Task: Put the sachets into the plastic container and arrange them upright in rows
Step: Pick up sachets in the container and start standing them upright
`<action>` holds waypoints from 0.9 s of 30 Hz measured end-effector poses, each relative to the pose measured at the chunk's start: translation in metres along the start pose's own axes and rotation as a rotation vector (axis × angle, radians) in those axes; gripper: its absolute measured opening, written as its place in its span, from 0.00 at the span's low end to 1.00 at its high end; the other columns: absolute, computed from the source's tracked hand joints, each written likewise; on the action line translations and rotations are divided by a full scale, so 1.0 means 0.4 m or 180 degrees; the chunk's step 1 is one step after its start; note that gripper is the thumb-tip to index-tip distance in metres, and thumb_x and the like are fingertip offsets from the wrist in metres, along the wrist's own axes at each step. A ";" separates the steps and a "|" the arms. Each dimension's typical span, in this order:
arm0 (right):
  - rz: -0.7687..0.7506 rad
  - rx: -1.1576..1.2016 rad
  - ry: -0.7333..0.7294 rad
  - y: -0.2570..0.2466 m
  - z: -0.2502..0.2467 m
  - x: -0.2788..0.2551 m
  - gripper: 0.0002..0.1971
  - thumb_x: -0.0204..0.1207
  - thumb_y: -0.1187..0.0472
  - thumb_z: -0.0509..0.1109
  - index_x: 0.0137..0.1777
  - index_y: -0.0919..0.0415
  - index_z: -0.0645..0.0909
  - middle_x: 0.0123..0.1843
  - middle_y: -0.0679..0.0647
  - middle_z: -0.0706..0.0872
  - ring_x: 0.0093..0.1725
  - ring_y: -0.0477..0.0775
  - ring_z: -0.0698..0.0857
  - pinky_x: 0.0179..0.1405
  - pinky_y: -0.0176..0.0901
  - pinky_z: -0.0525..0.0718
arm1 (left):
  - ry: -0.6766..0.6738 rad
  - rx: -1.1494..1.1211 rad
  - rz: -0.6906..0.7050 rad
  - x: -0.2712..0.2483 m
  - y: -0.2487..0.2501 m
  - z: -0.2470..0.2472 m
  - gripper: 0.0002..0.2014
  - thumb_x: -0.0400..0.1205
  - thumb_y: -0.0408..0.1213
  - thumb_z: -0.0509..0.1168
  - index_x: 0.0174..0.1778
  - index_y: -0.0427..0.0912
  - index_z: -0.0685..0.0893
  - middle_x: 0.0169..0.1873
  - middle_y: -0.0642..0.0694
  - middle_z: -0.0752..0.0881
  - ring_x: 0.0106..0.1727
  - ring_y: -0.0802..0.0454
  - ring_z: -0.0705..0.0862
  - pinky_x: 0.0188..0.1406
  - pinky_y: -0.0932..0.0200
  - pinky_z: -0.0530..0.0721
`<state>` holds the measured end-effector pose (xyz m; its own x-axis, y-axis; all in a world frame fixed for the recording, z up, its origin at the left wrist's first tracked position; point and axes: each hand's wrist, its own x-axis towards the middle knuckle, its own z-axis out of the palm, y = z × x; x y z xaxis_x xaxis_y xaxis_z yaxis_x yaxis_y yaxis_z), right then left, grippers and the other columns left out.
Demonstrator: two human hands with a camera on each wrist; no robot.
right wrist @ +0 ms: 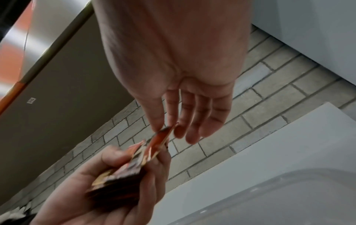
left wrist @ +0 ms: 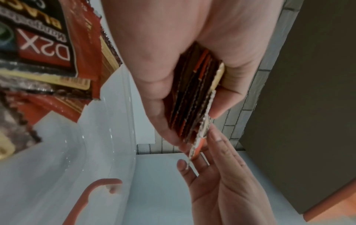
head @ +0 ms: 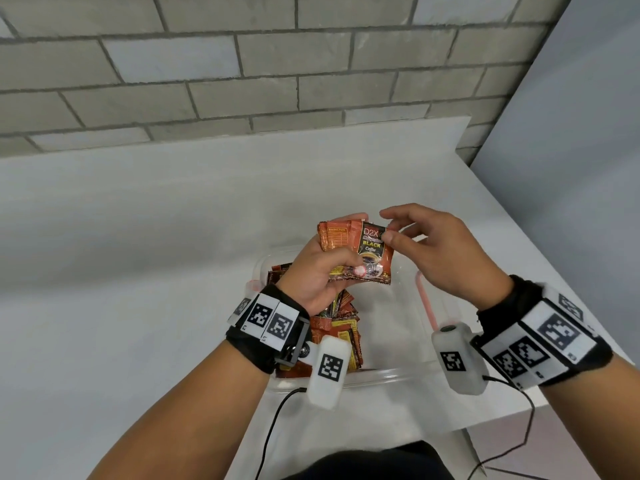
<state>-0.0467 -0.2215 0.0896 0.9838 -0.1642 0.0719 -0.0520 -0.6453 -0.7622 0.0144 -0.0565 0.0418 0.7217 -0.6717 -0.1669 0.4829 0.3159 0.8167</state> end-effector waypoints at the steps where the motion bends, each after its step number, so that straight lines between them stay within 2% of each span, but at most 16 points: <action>1: -0.0033 0.0001 -0.0131 0.001 -0.007 0.008 0.11 0.78 0.59 0.71 0.59 0.50 0.83 0.46 0.45 0.86 0.44 0.43 0.84 0.43 0.29 0.78 | 0.0003 0.0041 0.0010 0.001 0.000 0.002 0.26 0.67 0.22 0.65 0.60 0.48 0.83 0.49 0.43 0.89 0.50 0.46 0.88 0.50 0.48 0.86; 4: -0.0045 -0.0052 -0.0347 0.013 -0.037 0.024 0.06 0.77 0.63 0.71 0.51 0.54 0.86 0.42 0.49 0.88 0.39 0.44 0.81 0.42 0.30 0.77 | 0.0216 0.0026 0.0145 0.004 0.010 -0.003 0.20 0.73 0.31 0.73 0.61 0.46 0.81 0.48 0.42 0.88 0.48 0.46 0.87 0.51 0.47 0.85; 7: 0.0156 -0.0806 -0.0585 0.041 -0.058 0.037 0.02 0.76 0.63 0.72 0.45 0.54 0.84 0.40 0.47 0.86 0.36 0.42 0.78 0.35 0.26 0.72 | 0.0591 -0.0107 0.0278 0.003 0.036 -0.030 0.19 0.71 0.42 0.69 0.58 0.45 0.81 0.43 0.43 0.86 0.41 0.49 0.86 0.48 0.51 0.85; 8: 0.0234 -0.1164 -0.0765 0.051 -0.056 0.043 0.02 0.76 0.62 0.72 0.44 0.55 0.83 0.41 0.48 0.86 0.36 0.41 0.78 0.33 0.26 0.72 | 0.0652 -0.0145 0.0310 0.003 0.043 -0.042 0.18 0.70 0.42 0.69 0.56 0.45 0.82 0.42 0.44 0.86 0.40 0.49 0.86 0.47 0.51 0.85; 10: 0.0385 -0.1681 -0.1084 0.067 -0.037 0.055 0.01 0.76 0.62 0.71 0.44 0.56 0.83 0.43 0.50 0.87 0.37 0.45 0.79 0.32 0.30 0.72 | 0.0682 -0.0240 0.0350 0.002 0.050 -0.061 0.15 0.70 0.42 0.69 0.53 0.44 0.83 0.40 0.44 0.86 0.39 0.49 0.86 0.46 0.51 0.84; 13: 0.0497 -0.2169 -0.1195 0.080 0.004 0.077 0.05 0.76 0.62 0.68 0.40 0.52 0.81 0.44 0.52 0.86 0.41 0.51 0.79 0.33 0.39 0.72 | 0.0717 -0.0333 0.0338 0.004 0.052 -0.072 0.12 0.71 0.40 0.70 0.49 0.44 0.84 0.39 0.43 0.86 0.38 0.48 0.86 0.46 0.51 0.84; 15: 0.0503 -0.2390 -0.1227 0.079 0.024 0.091 0.06 0.76 0.63 0.67 0.41 0.52 0.82 0.47 0.53 0.85 0.43 0.53 0.81 0.36 0.40 0.73 | 0.0707 -0.0373 0.0302 0.006 0.051 -0.074 0.12 0.70 0.40 0.70 0.50 0.44 0.84 0.39 0.43 0.87 0.38 0.48 0.86 0.45 0.51 0.84; 18: 0.0570 -0.2591 -0.1323 0.073 0.041 0.105 0.07 0.75 0.64 0.67 0.45 0.53 0.86 0.49 0.53 0.85 0.45 0.56 0.83 0.37 0.41 0.76 | 0.0683 -0.0370 0.0261 0.007 0.048 -0.077 0.14 0.69 0.40 0.70 0.50 0.43 0.83 0.39 0.43 0.87 0.37 0.48 0.86 0.43 0.52 0.85; 23: 0.0692 -0.2772 -0.1397 0.078 0.061 0.113 0.09 0.75 0.64 0.66 0.43 0.51 0.87 0.50 0.54 0.85 0.44 0.58 0.84 0.34 0.41 0.76 | 0.0698 -0.0373 0.0227 0.007 0.051 -0.087 0.14 0.69 0.40 0.70 0.49 0.42 0.83 0.39 0.43 0.87 0.37 0.48 0.87 0.42 0.53 0.87; 27: 0.0763 -0.2746 -0.1354 0.076 0.062 0.119 0.08 0.75 0.62 0.68 0.45 0.51 0.88 0.50 0.54 0.85 0.45 0.58 0.84 0.36 0.41 0.77 | 0.0664 -0.0329 0.0174 0.008 0.052 -0.086 0.14 0.69 0.40 0.70 0.49 0.42 0.83 0.39 0.43 0.88 0.37 0.49 0.87 0.44 0.51 0.86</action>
<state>0.0027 -0.2305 0.0539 0.9017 -0.1889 -0.3889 -0.1986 -0.9800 0.0155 0.0437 -0.0290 0.0393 0.8299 -0.5022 -0.2431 0.4807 0.4222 0.7685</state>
